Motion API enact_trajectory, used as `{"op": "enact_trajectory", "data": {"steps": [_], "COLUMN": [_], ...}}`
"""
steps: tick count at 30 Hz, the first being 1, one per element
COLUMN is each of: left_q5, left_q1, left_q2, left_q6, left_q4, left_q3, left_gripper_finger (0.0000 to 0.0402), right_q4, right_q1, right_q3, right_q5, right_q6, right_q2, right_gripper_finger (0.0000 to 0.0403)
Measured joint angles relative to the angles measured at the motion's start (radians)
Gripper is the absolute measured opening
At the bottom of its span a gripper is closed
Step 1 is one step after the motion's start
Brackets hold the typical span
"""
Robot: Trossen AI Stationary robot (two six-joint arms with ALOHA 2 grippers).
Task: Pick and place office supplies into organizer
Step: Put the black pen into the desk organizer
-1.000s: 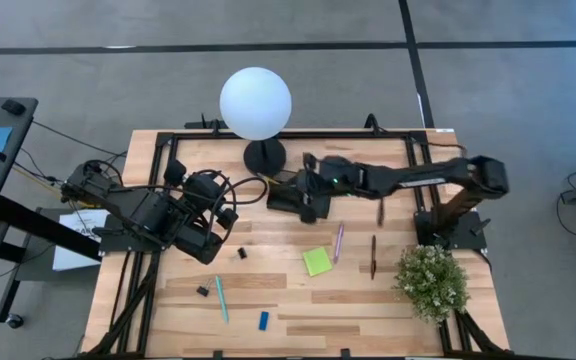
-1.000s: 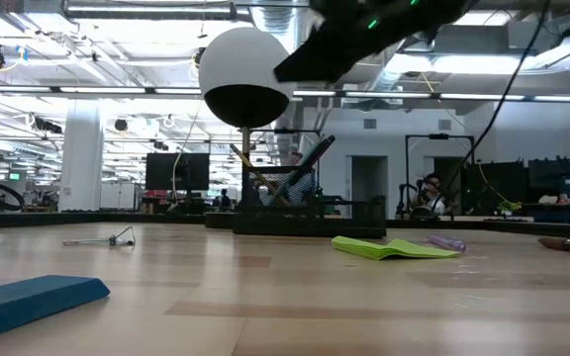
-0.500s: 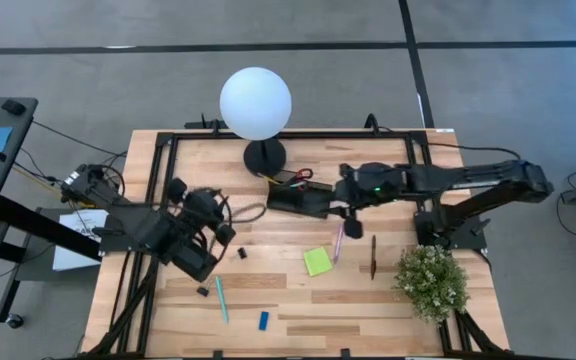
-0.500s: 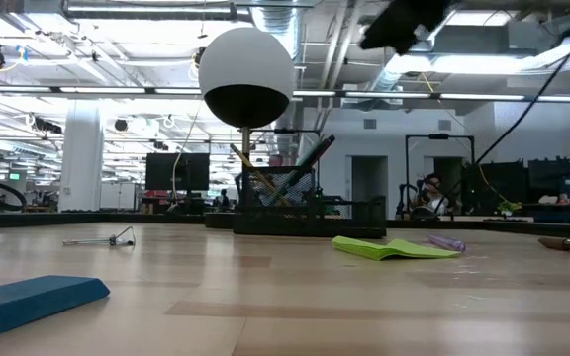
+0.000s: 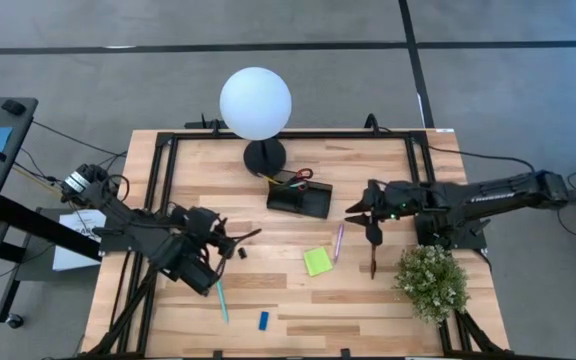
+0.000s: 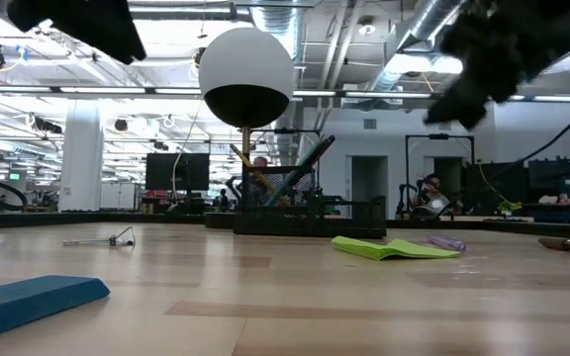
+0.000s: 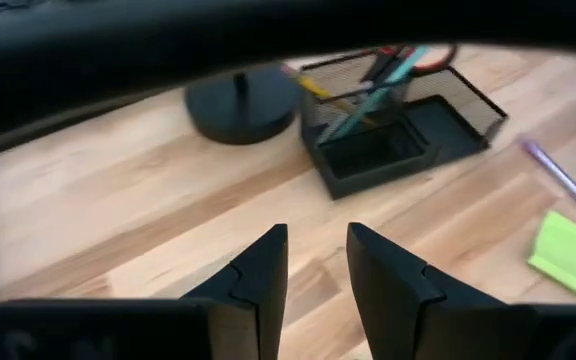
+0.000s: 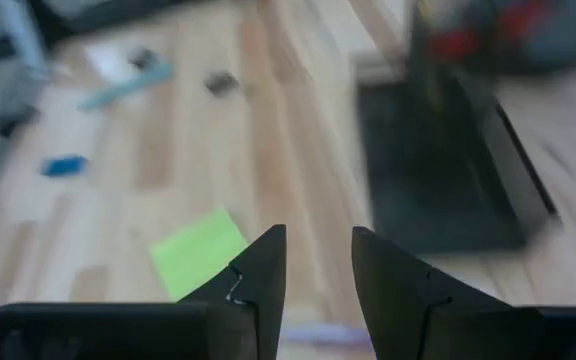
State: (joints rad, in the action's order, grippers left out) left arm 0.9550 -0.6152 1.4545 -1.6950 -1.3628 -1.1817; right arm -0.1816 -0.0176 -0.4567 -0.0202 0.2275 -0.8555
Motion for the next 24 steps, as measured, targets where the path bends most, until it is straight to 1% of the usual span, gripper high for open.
{"op": "enact_trajectory", "data": {"steps": [2, 5, 8, 10, 14, 15, 17, 19, 21, 24], "left_q5": [0.001, 0.019, 0.050, 0.050, 0.052, 0.053, 0.053, 0.054, 0.053, 0.053], "left_q1": [0.005, 0.008, 0.008, 0.008, 0.009, 0.009, 0.009, 0.009, 0.009, 0.009], "left_q2": [0.000, 0.000, 0.000, 0.000, 0.000, 0.000, 0.000, 0.000, 0.000, 0.000], "left_q6": [0.054, 0.104, 0.105, 0.101, 0.102, 0.102, 0.102, 0.102, 0.102, 0.101], "left_q4": [0.066, 0.108, 0.107, 0.107, 0.106, 0.106, 0.106, 0.106, 0.106, 0.106], "left_q3": [0.006, 0.006, 0.006, 0.006, 0.006, 0.006, 0.006, 0.006, 0.006, 0.006], "left_gripper_finger": [0.0100, 0.0100, 0.0100, 0.0100, 0.0100, 0.0100, 0.0100, 0.0100, 0.0100, 0.0100], "right_q4": [-0.039, -0.088, -0.142, -0.167, -0.177, -0.181, -0.199, -0.235, -0.313, -0.451], "right_q1": [0.000, 0.000, 0.000, 0.000, -0.013, -0.018, -0.023, -0.028, -0.028, -0.020], "right_q3": [0.025, 0.049, 0.056, 0.056, 0.056, 0.054, 0.040, 0.015, -0.014, -0.066], "right_q5": [-0.037, -0.028, 0.017, 0.045, 0.133, 0.140, 0.130, 0.109, 0.093, 0.090], "right_q6": [0.015, 0.016, 0.071, 0.119, 0.182, 0.206, 0.258, 0.264, 0.248, 0.314], "right_q2": [0.002, -0.010, -0.049, -0.092, -0.175, -0.193, -0.213, -0.218, -0.217, -0.217], "right_gripper_finger": [0.0108, 0.0109, 0.0109, 0.0108, 0.0109, 0.0109, 0.0109, 0.0109, 0.0109, 0.0109]}}
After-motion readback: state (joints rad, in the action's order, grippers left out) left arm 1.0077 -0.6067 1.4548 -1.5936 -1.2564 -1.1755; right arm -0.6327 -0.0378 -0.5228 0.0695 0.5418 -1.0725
